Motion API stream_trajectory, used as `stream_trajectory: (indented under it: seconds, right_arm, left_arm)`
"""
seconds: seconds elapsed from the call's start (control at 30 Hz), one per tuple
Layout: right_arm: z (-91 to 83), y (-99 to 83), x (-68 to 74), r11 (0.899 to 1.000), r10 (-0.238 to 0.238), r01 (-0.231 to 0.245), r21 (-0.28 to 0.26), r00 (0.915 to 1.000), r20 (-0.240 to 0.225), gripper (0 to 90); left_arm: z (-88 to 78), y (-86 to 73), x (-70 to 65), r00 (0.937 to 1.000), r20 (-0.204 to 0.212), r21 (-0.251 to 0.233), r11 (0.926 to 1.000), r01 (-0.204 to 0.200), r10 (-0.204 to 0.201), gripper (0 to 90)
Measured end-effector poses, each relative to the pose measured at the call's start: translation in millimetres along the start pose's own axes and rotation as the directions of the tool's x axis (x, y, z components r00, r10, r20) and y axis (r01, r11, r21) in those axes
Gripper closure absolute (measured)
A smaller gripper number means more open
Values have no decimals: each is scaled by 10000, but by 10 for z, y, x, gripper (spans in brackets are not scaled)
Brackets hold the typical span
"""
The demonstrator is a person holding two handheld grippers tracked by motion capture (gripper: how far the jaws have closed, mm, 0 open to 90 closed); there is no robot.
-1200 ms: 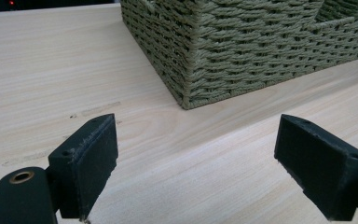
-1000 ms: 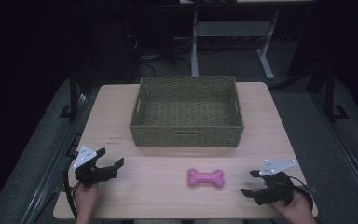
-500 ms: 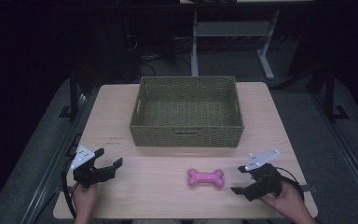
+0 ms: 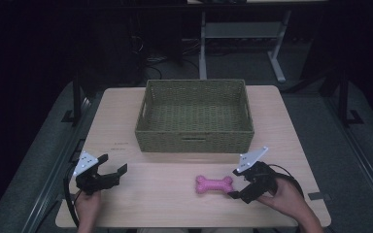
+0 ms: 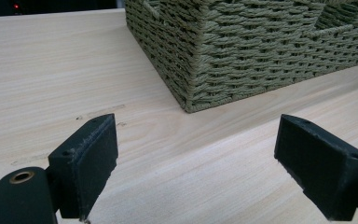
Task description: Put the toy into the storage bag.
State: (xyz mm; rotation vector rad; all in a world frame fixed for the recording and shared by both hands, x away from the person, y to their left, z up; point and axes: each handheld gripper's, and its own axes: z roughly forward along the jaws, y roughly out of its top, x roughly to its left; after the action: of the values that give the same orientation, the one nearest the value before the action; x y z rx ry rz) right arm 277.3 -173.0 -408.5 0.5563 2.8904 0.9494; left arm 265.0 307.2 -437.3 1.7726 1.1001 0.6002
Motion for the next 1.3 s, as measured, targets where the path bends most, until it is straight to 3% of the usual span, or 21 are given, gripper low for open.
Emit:
stream_trajectory:
  seconds: [0.5, 0.93, 1.3]
  right_arm:
    - [194, 285, -59, 9968, -481, 515, 609, 9972, -568, 248]
    - [348, 430, -74, 9876, -823, 920, 1276, 9935, -789, 255]
    - [487, 475, -101, 9801, -835, 994, 1718, 9917, -975, 284]
  left_arm:
    - [11, 9, -8, 10000, 53, -31, 10000, 43, -43, 128]
    - [3, 10, -7, 10000, 33, -27, 10000, 44, -43, 128]
    - [-4, 8, -1, 10000, 46, -72, 9999, 79, -79, 128]
